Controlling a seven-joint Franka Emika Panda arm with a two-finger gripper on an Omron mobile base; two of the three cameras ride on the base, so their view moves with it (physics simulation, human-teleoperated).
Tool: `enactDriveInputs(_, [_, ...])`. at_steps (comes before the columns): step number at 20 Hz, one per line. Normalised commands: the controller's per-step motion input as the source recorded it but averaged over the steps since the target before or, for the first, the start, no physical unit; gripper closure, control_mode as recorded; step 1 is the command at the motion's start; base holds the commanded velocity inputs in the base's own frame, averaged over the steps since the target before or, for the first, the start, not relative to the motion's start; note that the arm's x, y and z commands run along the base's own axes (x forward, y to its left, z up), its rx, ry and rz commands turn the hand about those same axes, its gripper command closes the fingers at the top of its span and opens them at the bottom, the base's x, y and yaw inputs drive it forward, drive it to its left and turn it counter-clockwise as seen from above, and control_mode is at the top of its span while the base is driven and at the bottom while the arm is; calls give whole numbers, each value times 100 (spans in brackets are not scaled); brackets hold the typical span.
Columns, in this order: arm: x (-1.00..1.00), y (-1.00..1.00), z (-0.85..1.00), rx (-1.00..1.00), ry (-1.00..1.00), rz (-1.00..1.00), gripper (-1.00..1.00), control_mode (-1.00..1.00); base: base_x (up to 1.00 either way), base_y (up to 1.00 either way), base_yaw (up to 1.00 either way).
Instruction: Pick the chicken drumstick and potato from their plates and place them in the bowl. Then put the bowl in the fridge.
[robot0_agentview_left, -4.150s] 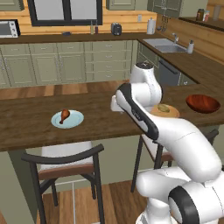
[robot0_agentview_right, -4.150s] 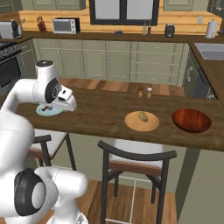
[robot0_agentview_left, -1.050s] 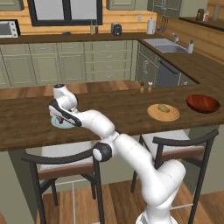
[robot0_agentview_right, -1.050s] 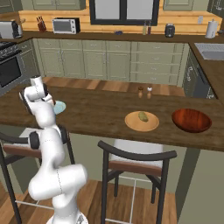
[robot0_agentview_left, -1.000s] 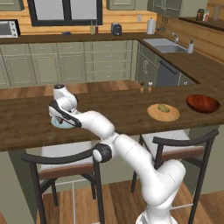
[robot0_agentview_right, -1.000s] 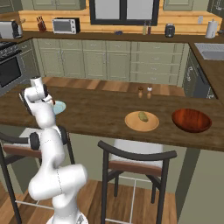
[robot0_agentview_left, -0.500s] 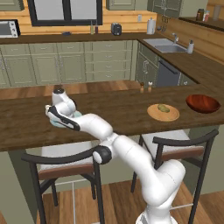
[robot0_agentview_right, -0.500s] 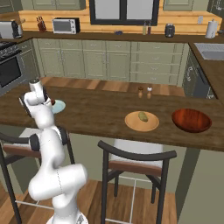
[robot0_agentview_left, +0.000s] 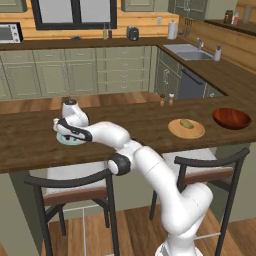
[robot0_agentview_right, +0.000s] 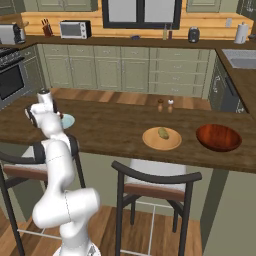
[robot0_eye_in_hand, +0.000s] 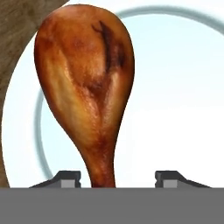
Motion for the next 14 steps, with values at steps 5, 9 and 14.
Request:
enactDriveInputs(5, [0,0,-78,-11,15,0,100,-100,0,0,0])
enactDriveInputs(9, [0,0,-46,-17,9,0,100,-100,0,0,0])
enactDriveInputs(14, [0,0,-10,-18,9,0,100,-100,0,0,0])
